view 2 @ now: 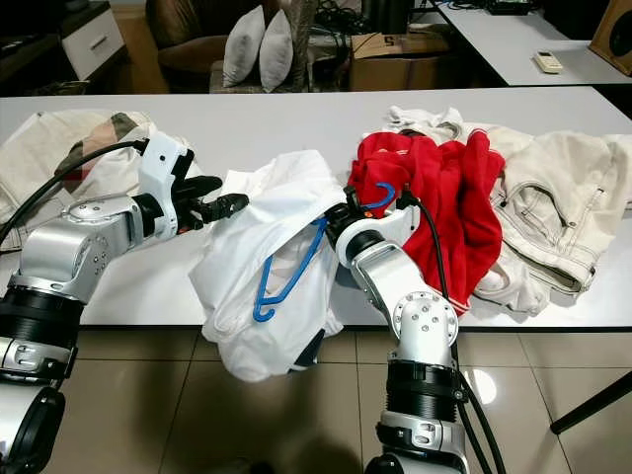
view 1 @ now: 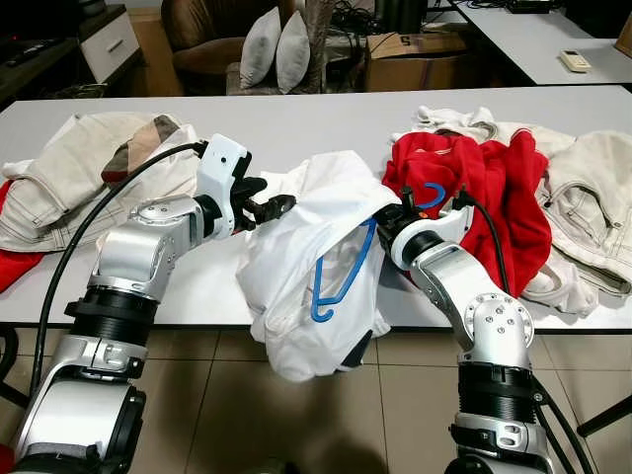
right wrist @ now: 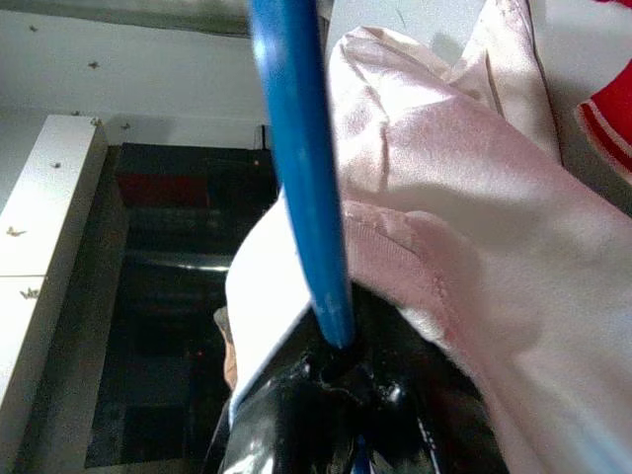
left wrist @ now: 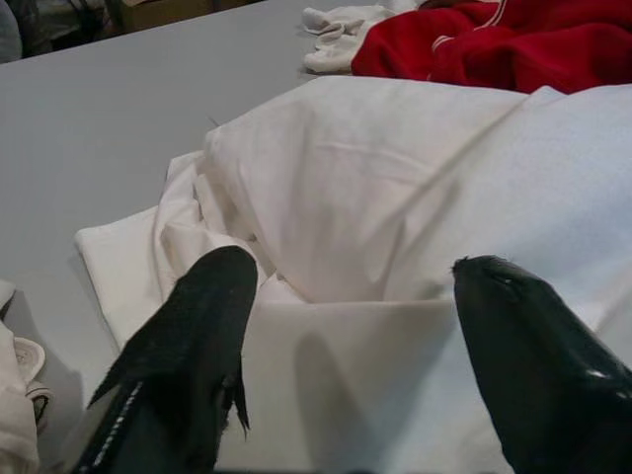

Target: Hang hanger

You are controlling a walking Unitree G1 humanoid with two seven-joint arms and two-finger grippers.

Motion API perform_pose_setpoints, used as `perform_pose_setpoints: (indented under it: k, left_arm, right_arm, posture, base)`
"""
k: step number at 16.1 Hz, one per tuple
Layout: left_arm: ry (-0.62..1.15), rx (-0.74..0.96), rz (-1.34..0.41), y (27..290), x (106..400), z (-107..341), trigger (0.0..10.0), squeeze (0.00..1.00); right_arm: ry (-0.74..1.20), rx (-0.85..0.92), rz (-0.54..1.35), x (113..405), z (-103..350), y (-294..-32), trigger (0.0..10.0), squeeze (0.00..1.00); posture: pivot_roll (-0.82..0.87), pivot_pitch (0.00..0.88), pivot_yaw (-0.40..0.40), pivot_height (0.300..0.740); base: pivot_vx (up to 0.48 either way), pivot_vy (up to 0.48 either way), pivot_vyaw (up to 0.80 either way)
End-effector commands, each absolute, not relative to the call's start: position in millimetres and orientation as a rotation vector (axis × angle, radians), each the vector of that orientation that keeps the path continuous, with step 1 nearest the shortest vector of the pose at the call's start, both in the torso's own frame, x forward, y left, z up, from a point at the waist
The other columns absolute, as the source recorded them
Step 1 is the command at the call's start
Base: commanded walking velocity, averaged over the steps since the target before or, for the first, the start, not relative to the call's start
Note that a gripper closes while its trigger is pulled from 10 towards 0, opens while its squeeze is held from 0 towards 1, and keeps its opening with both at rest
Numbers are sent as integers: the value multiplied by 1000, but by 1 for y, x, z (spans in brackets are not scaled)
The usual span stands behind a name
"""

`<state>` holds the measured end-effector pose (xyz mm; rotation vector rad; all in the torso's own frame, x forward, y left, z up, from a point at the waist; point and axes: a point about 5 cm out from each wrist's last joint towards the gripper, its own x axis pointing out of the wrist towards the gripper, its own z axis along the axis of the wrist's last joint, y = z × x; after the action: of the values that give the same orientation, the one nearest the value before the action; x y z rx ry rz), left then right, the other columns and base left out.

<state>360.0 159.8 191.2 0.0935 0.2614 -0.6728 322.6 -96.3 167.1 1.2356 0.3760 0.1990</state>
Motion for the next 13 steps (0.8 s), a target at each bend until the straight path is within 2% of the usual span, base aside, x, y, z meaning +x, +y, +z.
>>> perform_pose_setpoints:
  k: [1,3,4,5,9,10,11,13]
  left_arm:
    - [255,100,-660,164,360,192,10000,1000]
    - [252,117,-643,171,361,190,10000,1000]
    - [243,123,-620,165,345,172,10000,0]
    - [225,112,-589,156,322,154,10000,0]
    - [142,80,-573,157,315,158,10000,0]
    - [125,49,-519,160,307,155,10000,0]
    - [118,34,-501,161,304,154,10000,0]
    - [108,3,-491,160,294,152,10000,0]
  right_arm:
    - [392,1289,231,317,168,-82,10000,0]
    - [397,1283,229,317,169,-82,10000,0]
    - [384,1199,242,318,169,-90,10000,0]
    - [354,1064,275,317,171,-100,10000,0]
    - [265,880,337,311,182,-118,10000,0]
    - [222,792,329,306,182,-129,10000,0]
    - [206,781,335,304,183,-131,10000,0]
    - [156,776,389,295,190,-137,10000,0]
  posture:
    - [-38,0,64,740]
    - [-37,0,65,740]
    - [-57,40,2,740]
    - [-58,38,5,740]
    - [-67,36,-7,740]
    - [-77,29,-10,740]
    - [-79,26,-8,740]
    - [-83,24,-8,740]
  base:
    - [0,0,0]
    - [0,0,0]
    - [0,0,0]
    - [0,0,0]
    - [0,0,0]
    - [0,0,0]
    - [0,0,0]
    - [0,0,800]
